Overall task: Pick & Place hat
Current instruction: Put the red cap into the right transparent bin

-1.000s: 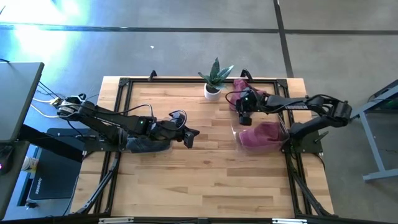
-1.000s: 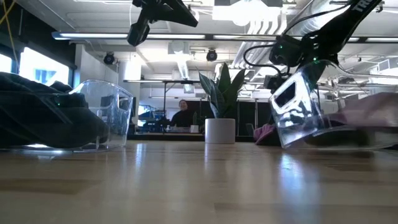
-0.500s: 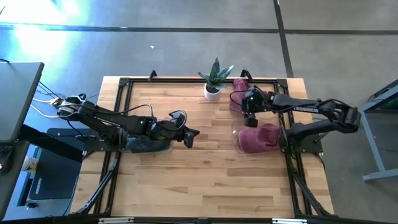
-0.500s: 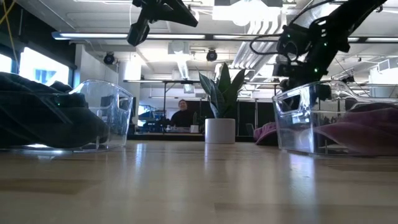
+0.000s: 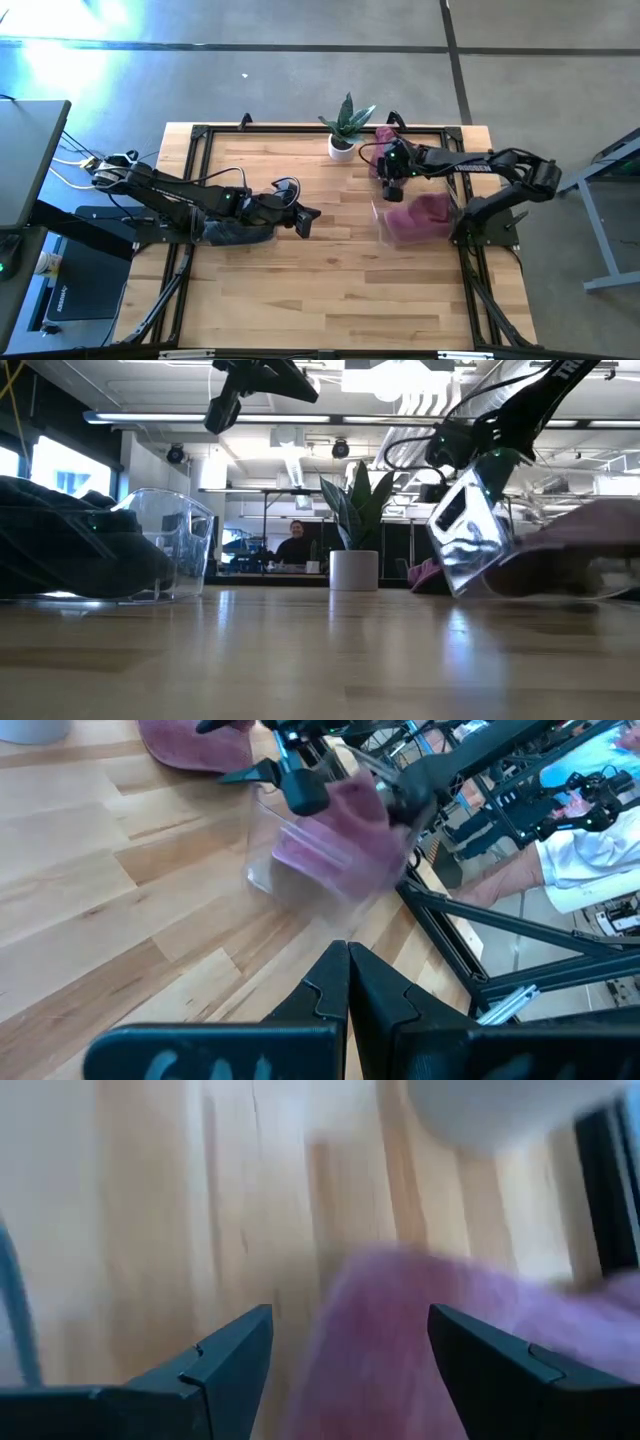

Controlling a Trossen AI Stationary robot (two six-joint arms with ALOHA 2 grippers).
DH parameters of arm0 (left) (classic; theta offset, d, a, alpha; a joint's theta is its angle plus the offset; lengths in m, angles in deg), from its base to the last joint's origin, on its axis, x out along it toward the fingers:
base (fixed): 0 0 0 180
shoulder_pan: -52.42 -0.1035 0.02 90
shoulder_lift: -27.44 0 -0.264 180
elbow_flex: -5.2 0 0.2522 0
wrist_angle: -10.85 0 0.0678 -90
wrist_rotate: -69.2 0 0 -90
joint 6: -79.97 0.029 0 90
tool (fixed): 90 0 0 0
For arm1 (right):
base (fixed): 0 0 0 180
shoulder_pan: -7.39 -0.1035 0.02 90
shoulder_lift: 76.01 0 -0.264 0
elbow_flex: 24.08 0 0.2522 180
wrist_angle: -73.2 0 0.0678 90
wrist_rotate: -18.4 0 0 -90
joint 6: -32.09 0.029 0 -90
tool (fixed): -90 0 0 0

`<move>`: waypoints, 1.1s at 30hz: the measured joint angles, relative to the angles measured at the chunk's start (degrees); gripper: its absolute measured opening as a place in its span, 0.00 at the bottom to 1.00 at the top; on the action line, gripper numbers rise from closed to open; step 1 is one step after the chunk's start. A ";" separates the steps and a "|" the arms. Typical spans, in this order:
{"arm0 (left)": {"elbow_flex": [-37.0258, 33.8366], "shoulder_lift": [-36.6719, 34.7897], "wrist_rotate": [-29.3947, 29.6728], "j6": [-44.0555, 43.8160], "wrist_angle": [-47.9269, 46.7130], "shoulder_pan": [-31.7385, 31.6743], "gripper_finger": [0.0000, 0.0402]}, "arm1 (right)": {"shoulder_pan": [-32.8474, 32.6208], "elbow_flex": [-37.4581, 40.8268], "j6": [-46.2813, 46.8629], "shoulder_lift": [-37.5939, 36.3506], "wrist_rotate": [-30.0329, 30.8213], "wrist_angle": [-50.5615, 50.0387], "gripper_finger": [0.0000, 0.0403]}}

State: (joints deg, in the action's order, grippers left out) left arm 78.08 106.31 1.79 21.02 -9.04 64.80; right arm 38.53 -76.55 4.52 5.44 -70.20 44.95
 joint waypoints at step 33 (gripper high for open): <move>0.00 -0.02 -1.00 0.31 -1.41 0.00 0.00 | 0.41 -3.82 1.94 -11.16 6.89 -17.11 0.65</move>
State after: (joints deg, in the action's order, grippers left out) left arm 78.08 106.29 0.79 21.33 -10.45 64.80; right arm 38.94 -80.37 6.46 -5.72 -63.31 27.84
